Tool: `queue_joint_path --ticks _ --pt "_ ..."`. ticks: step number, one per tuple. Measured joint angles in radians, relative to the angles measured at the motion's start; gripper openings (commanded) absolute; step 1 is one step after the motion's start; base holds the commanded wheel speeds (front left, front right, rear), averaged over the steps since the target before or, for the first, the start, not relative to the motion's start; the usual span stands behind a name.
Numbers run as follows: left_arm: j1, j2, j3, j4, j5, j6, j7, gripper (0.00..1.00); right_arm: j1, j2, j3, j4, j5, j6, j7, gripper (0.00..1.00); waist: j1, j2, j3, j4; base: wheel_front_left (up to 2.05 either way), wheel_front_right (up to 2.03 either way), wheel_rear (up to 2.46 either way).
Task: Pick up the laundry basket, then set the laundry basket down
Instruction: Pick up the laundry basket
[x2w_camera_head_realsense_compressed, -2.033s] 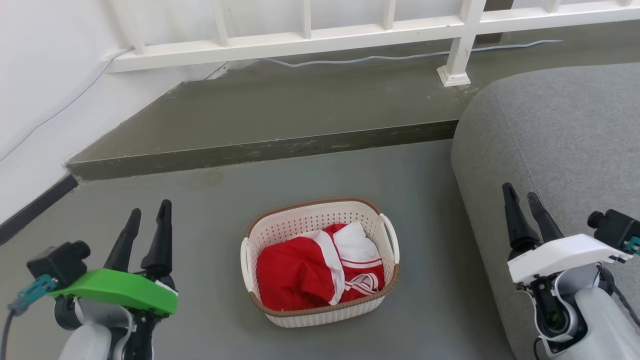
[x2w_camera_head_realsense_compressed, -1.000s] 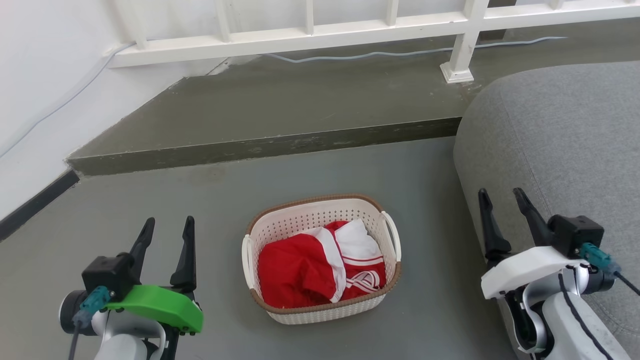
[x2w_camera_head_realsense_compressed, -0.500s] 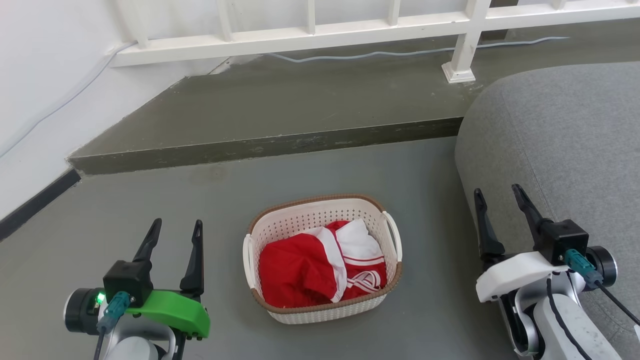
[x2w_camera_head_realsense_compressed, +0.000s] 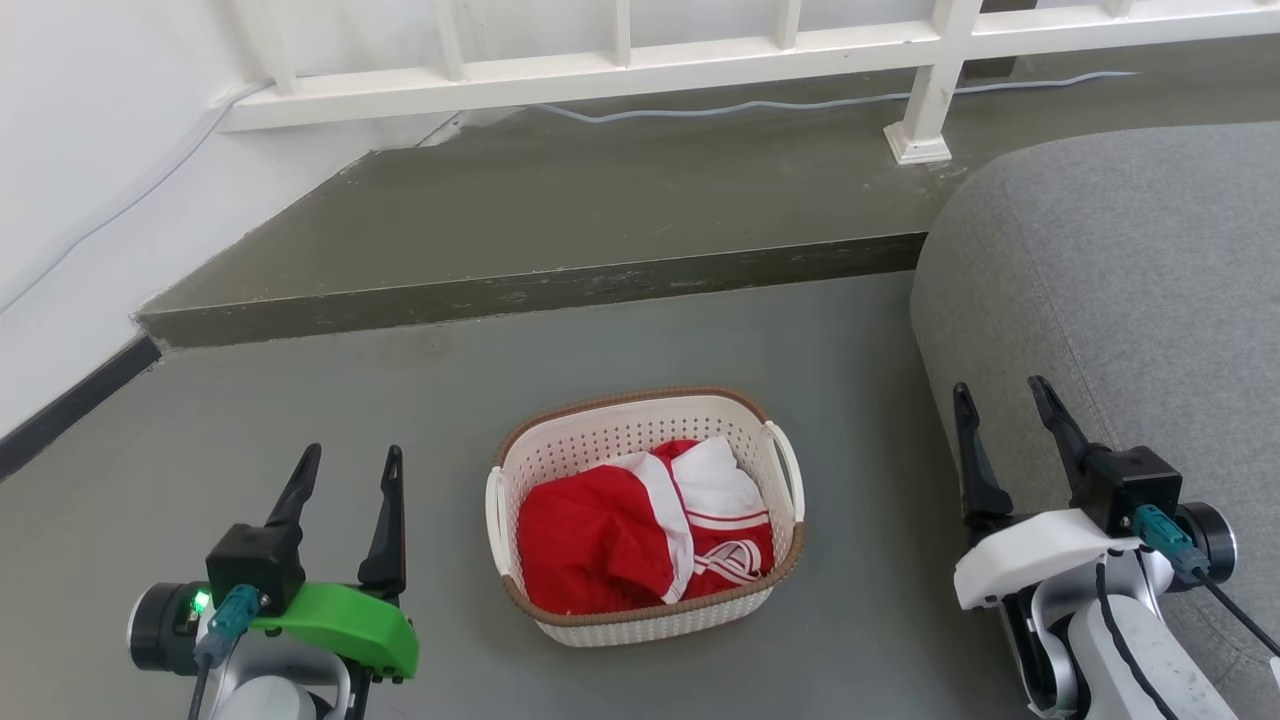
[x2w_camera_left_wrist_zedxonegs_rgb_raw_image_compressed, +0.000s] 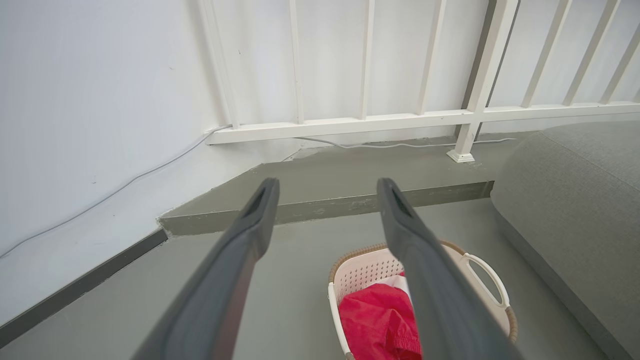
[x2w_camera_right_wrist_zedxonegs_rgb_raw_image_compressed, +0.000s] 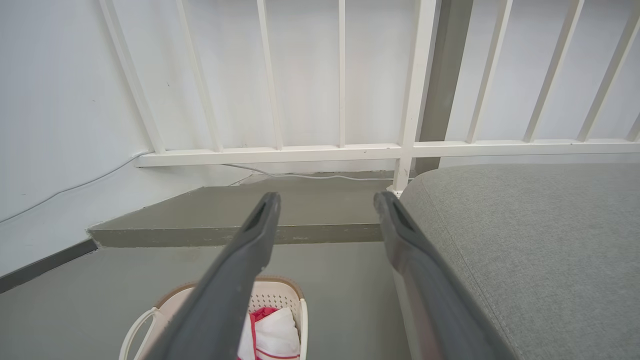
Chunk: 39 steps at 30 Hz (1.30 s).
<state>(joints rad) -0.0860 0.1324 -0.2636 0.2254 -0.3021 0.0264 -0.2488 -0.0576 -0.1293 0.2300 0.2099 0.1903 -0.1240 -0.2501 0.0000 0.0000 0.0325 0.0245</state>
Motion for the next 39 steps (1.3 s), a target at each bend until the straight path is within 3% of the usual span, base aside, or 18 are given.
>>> queue_joint_path --ticks 18,39 --pt "-0.001 -0.013 0.005 0.007 0.000 -0.013 0.000 1.00 0.001 0.008 -0.003 -0.001 -0.011 0.000 0.000 1.00 0.0000 0.0000 0.028 0.001 0.00 0.00 0.00" --pt "-0.063 -0.018 0.024 -0.035 -0.002 -0.041 0.000 1.00 -0.054 0.024 -0.001 -0.021 -0.039 0.000 0.000 1.00 0.0000 0.0000 0.217 0.001 0.00 0.00 0.00"
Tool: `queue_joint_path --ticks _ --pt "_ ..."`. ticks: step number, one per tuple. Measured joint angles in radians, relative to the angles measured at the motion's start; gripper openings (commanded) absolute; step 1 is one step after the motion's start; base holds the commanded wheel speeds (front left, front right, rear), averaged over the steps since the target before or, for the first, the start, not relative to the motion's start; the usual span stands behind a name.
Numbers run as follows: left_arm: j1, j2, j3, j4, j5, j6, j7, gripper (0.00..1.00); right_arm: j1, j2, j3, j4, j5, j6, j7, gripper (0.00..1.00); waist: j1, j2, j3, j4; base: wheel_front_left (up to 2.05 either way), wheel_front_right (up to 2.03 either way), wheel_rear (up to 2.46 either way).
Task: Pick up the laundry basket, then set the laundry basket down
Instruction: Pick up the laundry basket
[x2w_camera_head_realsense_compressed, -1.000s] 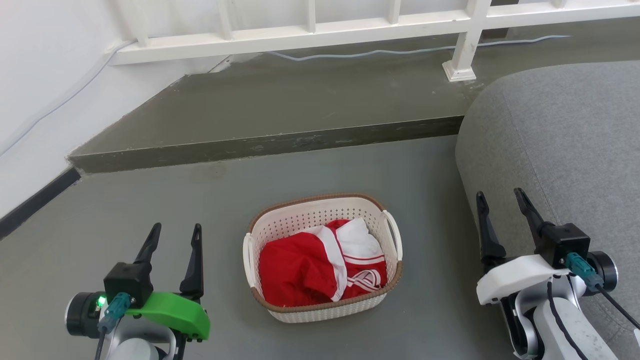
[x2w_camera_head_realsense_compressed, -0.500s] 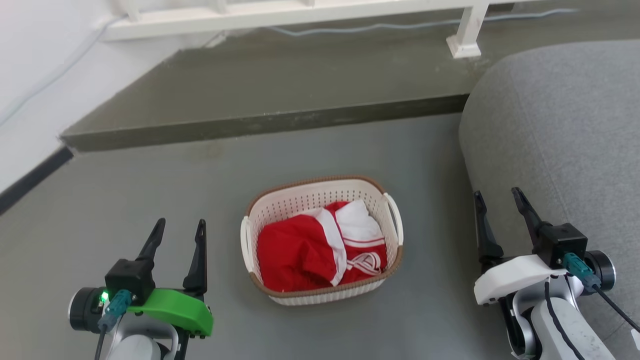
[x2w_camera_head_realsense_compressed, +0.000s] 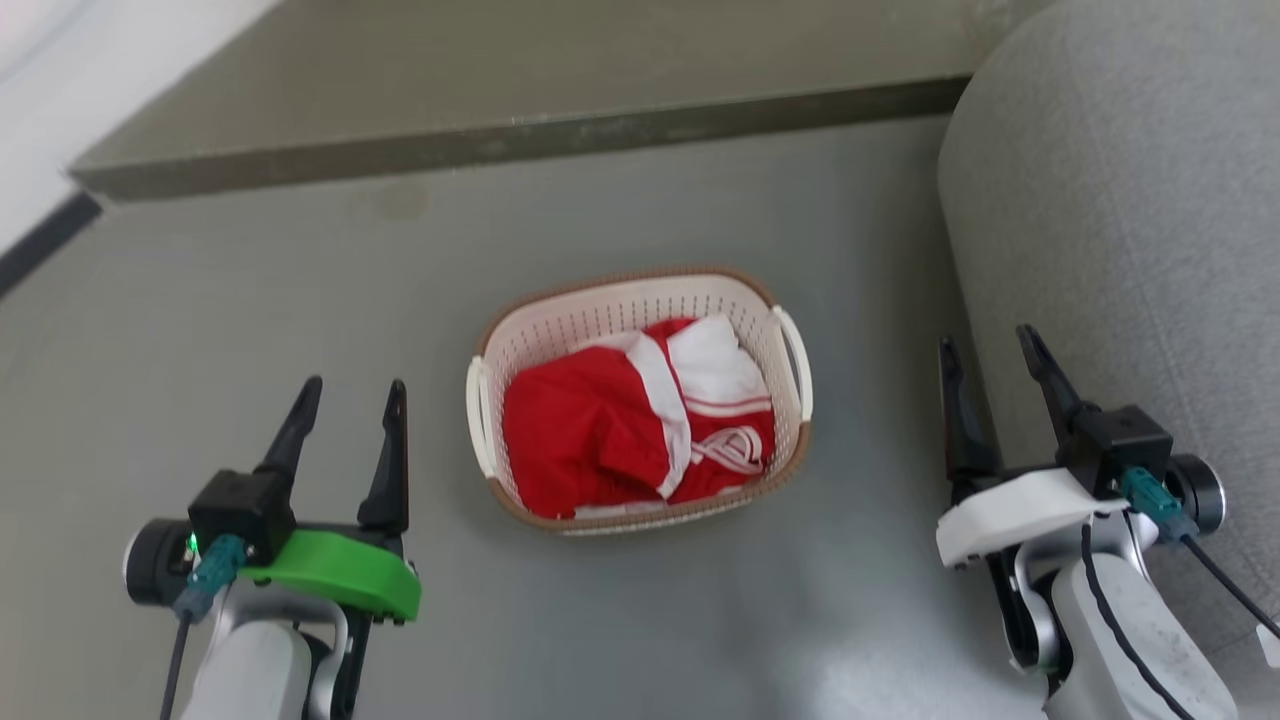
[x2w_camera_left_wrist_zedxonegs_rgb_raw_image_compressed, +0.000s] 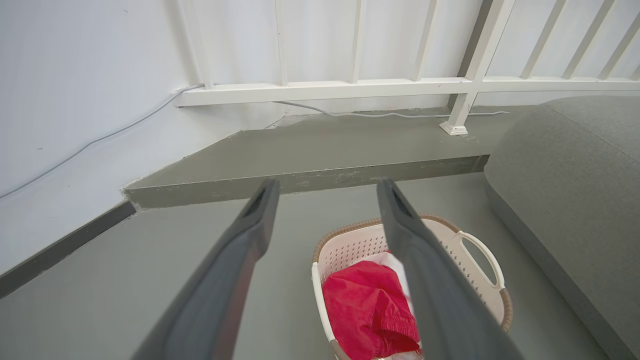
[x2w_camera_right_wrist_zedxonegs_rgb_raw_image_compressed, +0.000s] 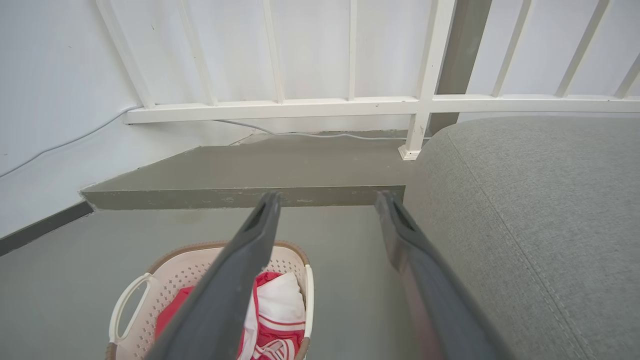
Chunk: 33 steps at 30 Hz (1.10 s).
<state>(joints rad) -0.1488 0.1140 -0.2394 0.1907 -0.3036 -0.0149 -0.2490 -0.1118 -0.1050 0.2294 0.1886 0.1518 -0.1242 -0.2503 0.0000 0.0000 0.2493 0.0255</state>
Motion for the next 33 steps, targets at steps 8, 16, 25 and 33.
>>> queue_joint_path --ticks 8,16,25,33 --pt "-0.051 0.000 0.006 -0.010 0.000 -0.013 0.000 1.00 -0.046 0.011 0.000 -0.009 -0.021 -0.001 0.000 1.00 0.0000 0.0000 0.100 -0.002 0.00 0.00 0.00" --pt "-0.107 0.000 0.014 -0.014 0.000 -0.030 0.000 1.00 -0.107 0.017 -0.001 -0.014 -0.031 -0.001 0.000 1.00 0.0001 0.0000 0.203 -0.007 0.00 0.00 0.00" --pt "-0.170 0.003 0.017 -0.002 -0.001 -0.048 -0.003 1.00 -0.173 0.028 -0.006 -0.009 -0.032 -0.001 0.000 1.00 0.0001 0.0000 0.318 -0.017 0.00 0.00 0.00" --pt "-0.229 0.003 0.017 0.046 -0.002 -0.060 -0.003 1.00 -0.236 0.035 -0.011 0.041 -0.032 -0.001 -0.002 1.00 0.0001 0.0000 0.410 -0.024 0.00 0.00 0.00"
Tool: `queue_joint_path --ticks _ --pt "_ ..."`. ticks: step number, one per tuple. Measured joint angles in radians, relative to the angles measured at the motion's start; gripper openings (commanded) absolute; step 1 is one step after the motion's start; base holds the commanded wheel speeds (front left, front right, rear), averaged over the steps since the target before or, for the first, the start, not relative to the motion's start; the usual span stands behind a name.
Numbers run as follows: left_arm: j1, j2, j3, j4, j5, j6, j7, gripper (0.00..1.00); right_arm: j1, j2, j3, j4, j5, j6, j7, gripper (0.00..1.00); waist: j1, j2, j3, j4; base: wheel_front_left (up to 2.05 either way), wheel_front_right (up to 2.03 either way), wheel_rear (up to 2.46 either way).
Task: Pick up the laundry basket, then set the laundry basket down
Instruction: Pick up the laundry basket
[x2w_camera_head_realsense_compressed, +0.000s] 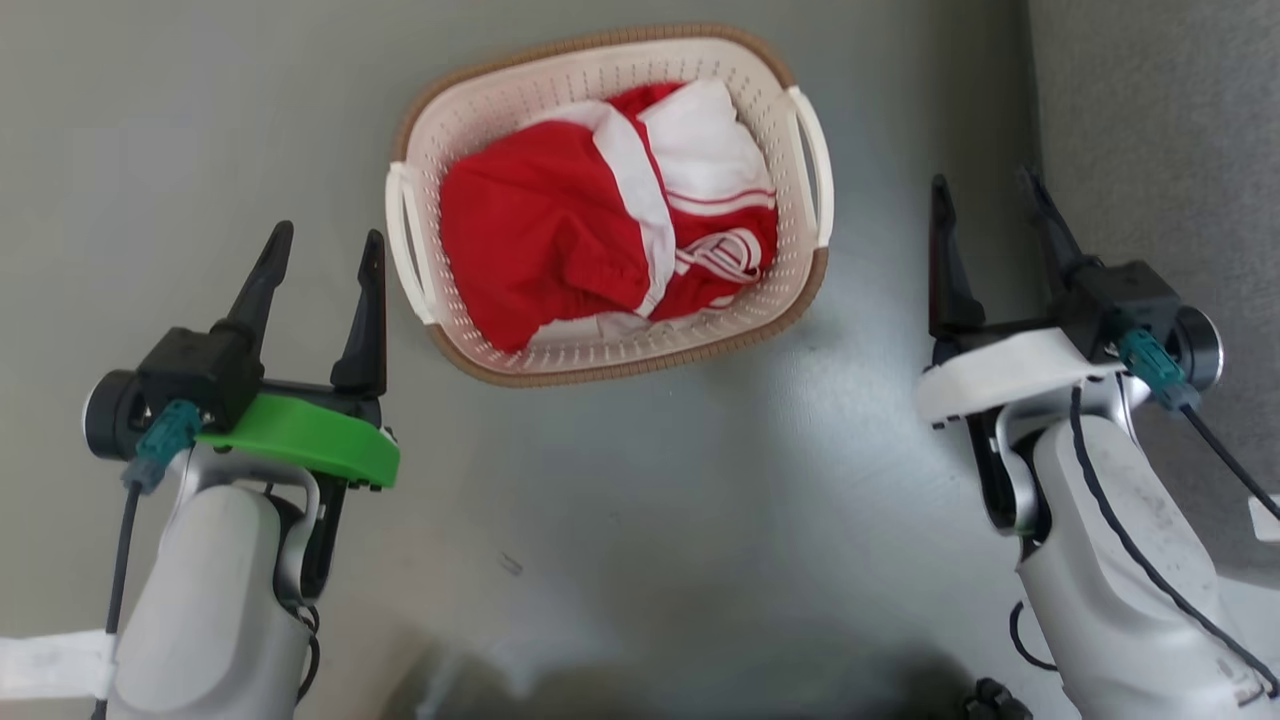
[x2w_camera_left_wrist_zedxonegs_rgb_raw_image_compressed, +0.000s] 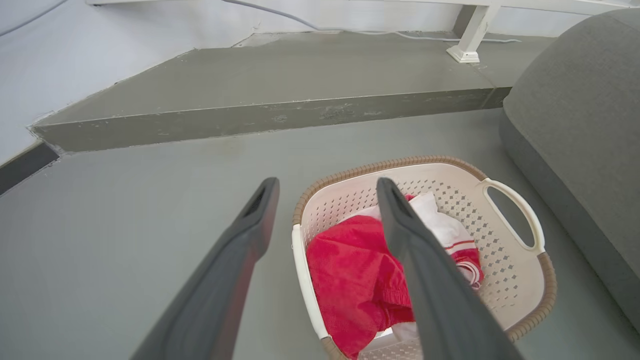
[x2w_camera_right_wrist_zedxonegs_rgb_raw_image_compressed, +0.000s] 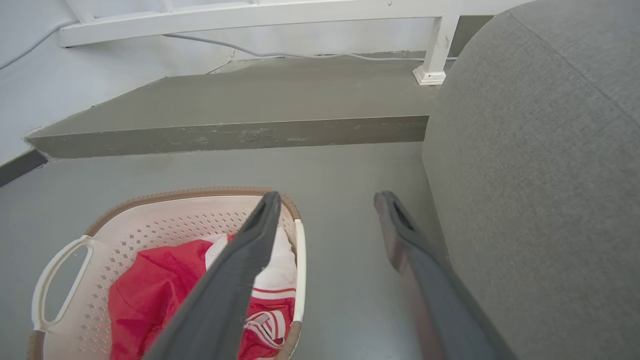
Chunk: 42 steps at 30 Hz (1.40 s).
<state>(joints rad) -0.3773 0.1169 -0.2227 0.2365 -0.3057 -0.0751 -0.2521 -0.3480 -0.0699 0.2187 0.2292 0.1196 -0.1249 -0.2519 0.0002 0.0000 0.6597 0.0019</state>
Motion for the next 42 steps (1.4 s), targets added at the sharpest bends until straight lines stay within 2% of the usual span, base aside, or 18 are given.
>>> queue_joint_path --ticks 10,19,29,36,42 --pt "-0.089 0.007 -0.014 0.110 -0.001 -0.018 0.002 1.00 -0.106 0.006 0.029 0.120 0.014 0.001 0.007 1.00 0.0000 0.0000 0.093 -0.010 0.00 0.00 0.00" --pt "-0.188 0.007 -0.029 0.224 -0.028 -0.031 0.033 1.00 -0.227 0.007 0.068 0.246 0.030 0.028 0.050 1.00 0.0000 0.0000 0.154 -0.017 0.00 0.00 0.00" --pt "-0.311 0.014 -0.071 0.385 -0.043 -0.048 0.135 1.00 -0.381 0.007 0.132 0.397 0.055 0.065 0.116 1.00 -0.0001 0.0000 0.200 -0.032 0.00 0.00 0.00" --pt "-0.404 0.021 -0.081 0.468 -0.062 -0.049 0.191 1.00 -0.465 0.006 0.212 0.453 0.127 0.090 0.151 1.00 -0.0001 0.0000 0.222 -0.040 0.00 0.00 0.00" --pt "-0.465 0.020 -0.104 0.526 -0.098 -0.052 0.240 1.00 -0.514 0.005 0.259 0.508 0.181 0.090 0.193 1.00 -0.0001 0.0000 0.239 -0.043 0.00 0.00 0.00"
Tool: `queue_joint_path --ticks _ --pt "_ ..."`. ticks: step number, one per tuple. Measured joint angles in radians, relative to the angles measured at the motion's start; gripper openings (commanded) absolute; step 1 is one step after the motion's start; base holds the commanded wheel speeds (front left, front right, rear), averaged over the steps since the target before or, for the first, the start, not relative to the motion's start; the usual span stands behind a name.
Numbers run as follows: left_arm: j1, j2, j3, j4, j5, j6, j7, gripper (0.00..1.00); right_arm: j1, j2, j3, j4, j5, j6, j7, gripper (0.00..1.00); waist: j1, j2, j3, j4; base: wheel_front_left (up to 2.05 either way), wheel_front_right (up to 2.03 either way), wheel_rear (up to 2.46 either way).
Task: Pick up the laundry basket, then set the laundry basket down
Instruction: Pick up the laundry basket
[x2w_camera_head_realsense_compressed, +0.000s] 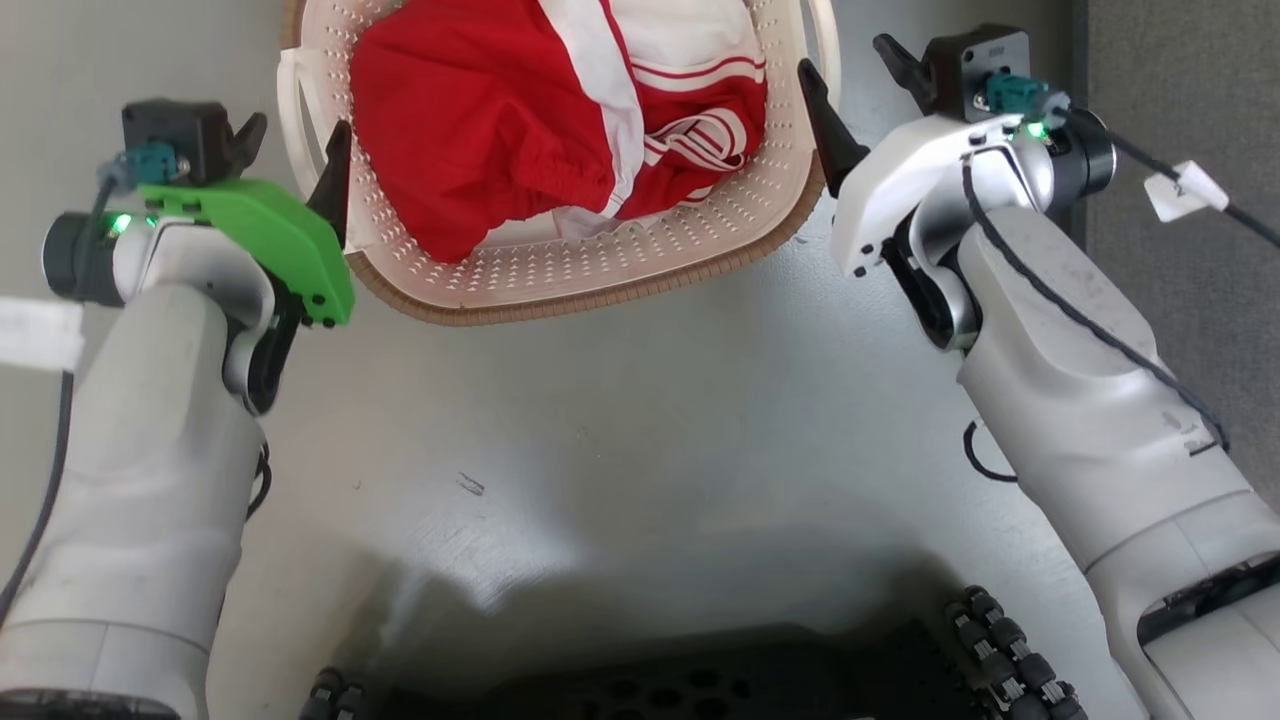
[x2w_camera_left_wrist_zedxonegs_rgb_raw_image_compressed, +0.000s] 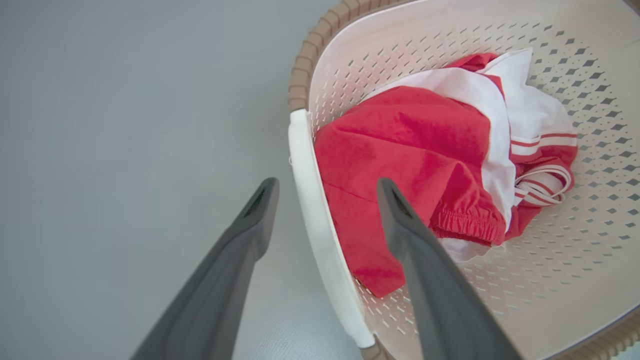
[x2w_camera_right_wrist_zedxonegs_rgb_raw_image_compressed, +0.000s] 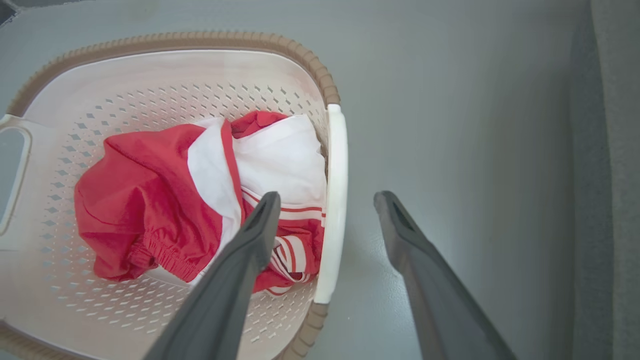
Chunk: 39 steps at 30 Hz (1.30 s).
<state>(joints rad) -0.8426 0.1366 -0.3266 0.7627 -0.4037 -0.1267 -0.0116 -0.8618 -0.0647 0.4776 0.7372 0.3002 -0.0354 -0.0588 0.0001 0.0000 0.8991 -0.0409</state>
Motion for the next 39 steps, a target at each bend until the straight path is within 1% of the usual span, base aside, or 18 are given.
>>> queue_joint_path --ticks 4,12,16,18,22,23,24,25,26,29,39 --pt "-0.043 -0.007 -0.034 0.018 -0.030 -0.001 0.033 1.00 -0.039 0.000 0.028 0.031 0.025 0.000 0.027 1.00 0.0000 0.0000 0.013 0.002 0.00 0.00 0.00" --pt "-0.103 -0.021 -0.048 0.066 -0.092 -0.001 0.078 1.00 -0.099 -0.001 0.052 0.087 0.091 -0.001 0.083 1.00 0.0000 0.0000 0.036 0.007 0.00 0.00 0.00" --pt "-0.124 -0.018 -0.063 0.092 -0.095 -0.001 0.090 1.00 -0.109 -0.001 0.061 0.114 0.138 -0.003 0.105 1.00 0.0000 0.0000 0.042 0.013 0.00 0.00 0.00" --pt "-0.138 -0.018 -0.069 0.105 -0.098 -0.001 0.100 1.00 -0.125 -0.002 0.072 0.121 0.141 -0.010 0.106 1.00 0.0000 0.0000 0.044 0.015 0.00 0.00 0.00" --pt "-0.159 -0.012 -0.080 0.130 -0.105 -0.001 0.108 1.00 -0.157 -0.001 0.092 0.137 0.146 -0.011 0.122 1.00 0.0000 0.0000 0.049 0.021 0.00 0.00 0.00" --pt "-0.162 -0.011 -0.086 0.135 -0.105 -0.001 0.108 0.89 -0.160 -0.002 0.096 0.142 0.153 -0.012 0.123 1.00 0.0000 0.0000 0.050 0.022 0.00 0.00 0.00" --pt "-0.165 -0.010 -0.086 0.139 -0.108 -0.001 0.109 0.73 -0.162 -0.002 0.102 0.147 0.157 -0.012 0.123 0.44 0.0000 0.0000 0.050 0.023 0.00 0.00 0.00" --pt "-0.168 -0.010 -0.087 0.144 -0.116 -0.001 0.109 0.10 -0.164 -0.002 0.108 0.152 0.162 -0.013 0.129 0.00 -0.0001 0.0000 0.051 0.024 0.00 0.00 0.00" --pt "-0.172 -0.010 -0.091 0.151 -0.120 -0.001 0.112 0.00 -0.165 -0.002 0.112 0.158 0.173 -0.013 0.139 0.00 -0.0001 0.0000 0.051 0.025 0.00 0.00 0.00" --pt "-0.180 -0.011 -0.093 0.167 -0.131 -0.001 0.117 0.00 -0.171 -0.005 0.120 0.173 0.189 -0.019 0.140 0.00 -0.0001 0.0000 0.053 0.027 0.00 0.00 0.00" --pt "-0.195 -0.016 -0.107 0.210 -0.152 -0.003 0.105 0.00 -0.194 -0.001 0.154 0.202 0.223 -0.019 0.141 0.00 0.0000 0.0000 0.048 0.028 0.00 0.00 0.00"
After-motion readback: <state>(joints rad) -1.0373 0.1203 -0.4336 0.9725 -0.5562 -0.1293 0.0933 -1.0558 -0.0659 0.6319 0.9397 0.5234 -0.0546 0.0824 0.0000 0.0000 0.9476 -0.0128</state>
